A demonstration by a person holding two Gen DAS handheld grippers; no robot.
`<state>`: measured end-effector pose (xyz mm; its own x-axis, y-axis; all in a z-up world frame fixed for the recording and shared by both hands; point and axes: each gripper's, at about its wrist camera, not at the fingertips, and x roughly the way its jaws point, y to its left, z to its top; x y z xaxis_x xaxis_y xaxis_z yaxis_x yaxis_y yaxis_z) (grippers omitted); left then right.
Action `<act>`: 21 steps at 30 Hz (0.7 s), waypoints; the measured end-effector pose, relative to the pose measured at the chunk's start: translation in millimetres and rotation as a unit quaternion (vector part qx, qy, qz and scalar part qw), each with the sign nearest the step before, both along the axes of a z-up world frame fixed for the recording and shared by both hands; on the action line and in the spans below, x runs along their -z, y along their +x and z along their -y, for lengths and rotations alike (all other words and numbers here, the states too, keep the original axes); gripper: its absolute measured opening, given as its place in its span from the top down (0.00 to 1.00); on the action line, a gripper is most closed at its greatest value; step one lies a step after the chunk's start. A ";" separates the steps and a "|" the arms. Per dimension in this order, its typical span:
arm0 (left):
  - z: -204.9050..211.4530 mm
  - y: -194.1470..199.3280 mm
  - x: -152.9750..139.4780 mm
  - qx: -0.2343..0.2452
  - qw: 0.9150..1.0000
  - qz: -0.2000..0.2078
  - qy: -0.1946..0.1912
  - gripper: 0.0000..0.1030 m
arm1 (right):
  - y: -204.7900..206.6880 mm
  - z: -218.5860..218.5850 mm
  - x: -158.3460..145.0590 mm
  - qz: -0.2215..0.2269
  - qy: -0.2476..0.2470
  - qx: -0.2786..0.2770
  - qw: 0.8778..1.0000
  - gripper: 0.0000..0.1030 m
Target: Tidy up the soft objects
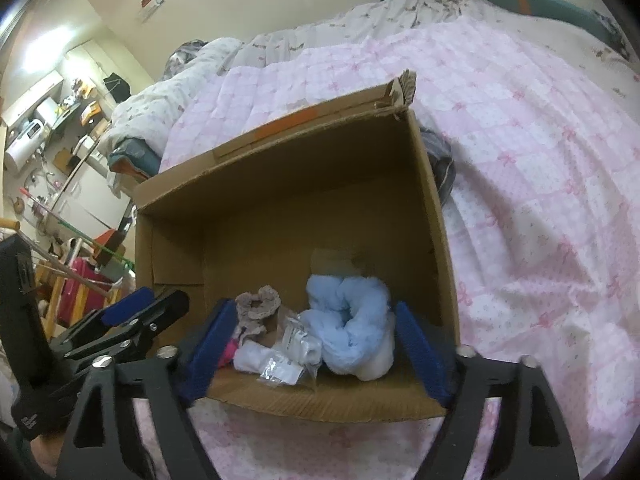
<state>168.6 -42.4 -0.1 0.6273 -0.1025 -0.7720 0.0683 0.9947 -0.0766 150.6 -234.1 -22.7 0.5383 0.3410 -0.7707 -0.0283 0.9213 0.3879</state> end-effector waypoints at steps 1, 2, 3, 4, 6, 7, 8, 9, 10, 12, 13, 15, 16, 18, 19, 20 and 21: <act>-1.4 -2.5 -3.7 -0.003 1.000 0.005 0.001 0.34 | -0.8 0.7 -2.3 0.008 -0.002 0.004 1.000 0.02; -3.8 -5.5 -8.7 -0.005 1.000 0.007 0.002 0.34 | -2.4 1.0 -5.4 0.017 -0.007 0.008 1.000 0.00; -6.0 -7.7 -12.4 -0.005 1.000 0.002 -0.003 0.34 | -3.9 1.8 -8.0 0.025 -0.013 0.013 1.000 0.00; -8.5 -10.4 -16.7 -0.005 1.000 -0.002 -0.011 0.34 | -5.3 3.0 -10.1 0.032 -0.015 0.016 0.999 0.00; -12.1 -18.0 -27.1 -0.010 1.000 0.004 -0.018 0.34 | -7.5 7.4 -13.7 0.031 0.002 0.026 0.999 0.00; -13.1 -22.6 -33.0 -0.010 1.000 0.011 -0.014 0.34 | -7.0 9.5 -14.0 0.022 0.014 0.028 0.999 0.00; -14.6 -28.1 -39.9 -0.009 1.000 0.019 -0.012 0.34 | -6.8 10.9 -14.4 0.010 0.019 0.028 0.999 0.00; -16.8 -32.9 -44.7 -0.010 1.000 0.025 -0.013 0.29 | -8.6 12.5 -17.0 0.007 0.022 0.030 0.999 0.00; -18.3 -36.5 -47.6 -0.013 0.999 0.028 -0.013 0.25 | -12.5 14.0 -21.9 0.015 0.023 0.032 0.999 0.00; -25.1 -47.1 -54.8 -0.019 0.999 0.038 -0.012 0.16 | -21.0 14.2 -32.7 0.030 0.016 0.035 0.999 0.00; -28.0 -51.7 -56.7 -0.018 0.999 0.040 -0.016 0.14 | -24.8 13.6 -37.8 0.036 0.012 0.034 0.999 0.00; -34.0 -60.8 -59.5 -0.024 0.999 0.038 -0.019 0.06 | -33.4 10.7 -47.5 0.046 0.002 0.030 0.998 0.00; -37.5 -65.8 -60.9 -0.029 0.999 0.039 -0.017 0.04 | -37.9 8.9 -51.3 0.050 -0.003 0.027 0.998 0.00; -41.9 -75.5 -63.0 -0.033 0.998 0.045 -0.014 0.01 | -48.9 5.3 -58.2 0.061 -0.013 0.021 0.998 0.00; -43.1 -80.3 -63.8 -0.035 0.998 0.047 -0.013 0.01 | -54.1 3.2 -60.3 0.065 -0.019 0.019 0.998 0.00; -44.0 -85.9 -65.0 -0.038 0.998 0.051 -0.010 0.01 | -59.8 1.3 -62.3 0.069 -0.026 0.017 0.997 0.00; -45.5 -94.0 -66.9 -0.042 0.998 0.054 -0.005 0.01 | -64.9 -0.3 -63.6 0.071 -0.031 0.015 0.997 0.00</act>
